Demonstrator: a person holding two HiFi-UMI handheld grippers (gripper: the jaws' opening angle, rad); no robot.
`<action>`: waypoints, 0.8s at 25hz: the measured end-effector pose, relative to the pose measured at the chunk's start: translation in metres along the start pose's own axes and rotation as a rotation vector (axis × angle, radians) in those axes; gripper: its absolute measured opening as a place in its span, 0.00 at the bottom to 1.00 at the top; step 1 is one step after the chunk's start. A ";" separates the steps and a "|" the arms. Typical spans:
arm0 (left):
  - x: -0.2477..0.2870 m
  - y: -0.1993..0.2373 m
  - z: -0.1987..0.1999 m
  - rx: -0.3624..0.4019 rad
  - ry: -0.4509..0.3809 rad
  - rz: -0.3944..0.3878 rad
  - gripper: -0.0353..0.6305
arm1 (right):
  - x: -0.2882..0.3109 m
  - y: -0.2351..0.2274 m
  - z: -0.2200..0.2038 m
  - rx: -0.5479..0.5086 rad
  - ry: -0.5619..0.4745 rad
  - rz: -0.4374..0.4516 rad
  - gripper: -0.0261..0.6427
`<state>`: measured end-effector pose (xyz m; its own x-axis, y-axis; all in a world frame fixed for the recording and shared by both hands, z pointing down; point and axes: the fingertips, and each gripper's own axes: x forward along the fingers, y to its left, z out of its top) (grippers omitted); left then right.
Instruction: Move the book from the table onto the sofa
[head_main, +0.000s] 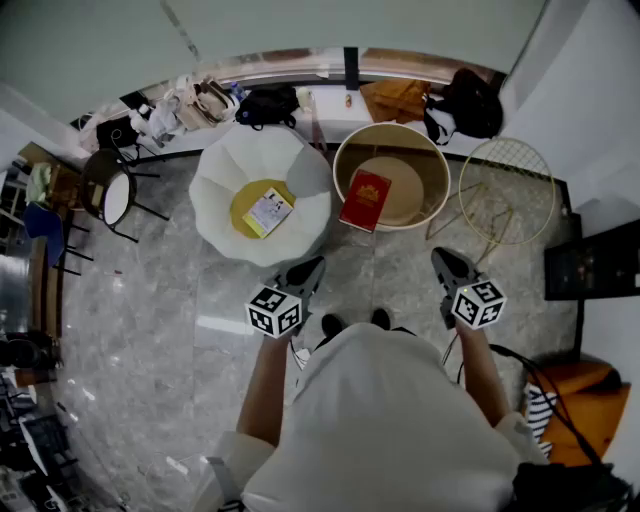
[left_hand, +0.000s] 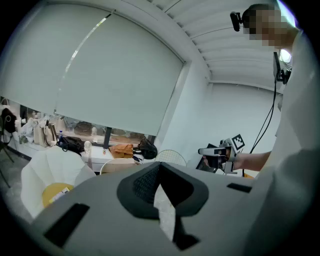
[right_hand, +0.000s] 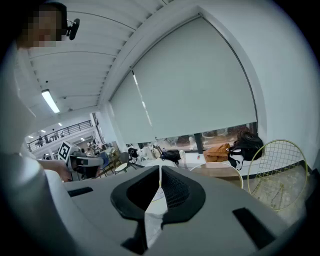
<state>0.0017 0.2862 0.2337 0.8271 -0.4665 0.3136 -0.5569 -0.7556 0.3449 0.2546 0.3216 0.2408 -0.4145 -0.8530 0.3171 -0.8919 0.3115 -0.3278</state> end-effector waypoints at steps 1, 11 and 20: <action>0.002 0.000 -0.001 -0.002 0.001 0.000 0.06 | 0.000 -0.001 -0.001 -0.003 0.001 0.000 0.10; 0.012 -0.001 -0.005 -0.006 0.012 0.011 0.06 | 0.003 -0.010 0.001 -0.012 0.015 0.010 0.10; 0.020 -0.005 -0.010 -0.047 0.007 0.046 0.06 | 0.005 -0.023 -0.004 0.006 0.066 0.054 0.10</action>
<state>0.0201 0.2852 0.2466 0.8002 -0.4964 0.3365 -0.5972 -0.7110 0.3713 0.2725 0.3121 0.2534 -0.4734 -0.8055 0.3566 -0.8668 0.3539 -0.3513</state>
